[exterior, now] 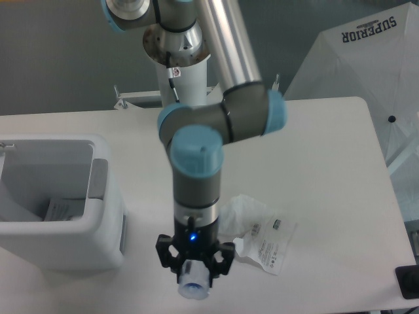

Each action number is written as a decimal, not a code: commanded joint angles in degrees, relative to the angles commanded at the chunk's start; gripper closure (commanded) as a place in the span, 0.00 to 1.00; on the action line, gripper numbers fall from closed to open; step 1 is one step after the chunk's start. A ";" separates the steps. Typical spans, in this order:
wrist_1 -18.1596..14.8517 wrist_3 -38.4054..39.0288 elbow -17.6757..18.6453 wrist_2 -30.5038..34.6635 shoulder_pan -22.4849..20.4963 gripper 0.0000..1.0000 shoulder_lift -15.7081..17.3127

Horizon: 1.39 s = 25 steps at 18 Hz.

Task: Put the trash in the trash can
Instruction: 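Lift the bottle and carry it over the white trash bin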

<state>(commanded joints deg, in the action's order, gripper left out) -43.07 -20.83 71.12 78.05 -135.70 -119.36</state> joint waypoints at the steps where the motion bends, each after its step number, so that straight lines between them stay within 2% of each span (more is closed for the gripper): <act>1: 0.00 0.87 -1.50 0.00 -0.70 0.38 0.17; 4: 1.13 6.84 -5.80 0.00 -1.94 0.38 1.93; 6: 2.54 10.62 -6.78 0.00 -1.59 0.38 3.77; 9: 3.16 14.40 -6.52 0.00 -0.54 0.38 6.67; 11: 3.16 17.48 -6.17 0.00 2.35 0.38 9.22; 14: 3.16 18.46 -6.17 0.00 4.38 0.38 10.98; 19: 3.16 18.90 -4.41 0.09 10.35 0.37 12.74; 22: 3.16 18.90 -4.24 0.09 14.48 0.37 12.74; 25: 3.16 18.99 -2.57 0.18 17.12 0.37 12.66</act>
<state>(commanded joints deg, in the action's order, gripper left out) -39.90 -1.85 68.55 78.22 -118.57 -106.70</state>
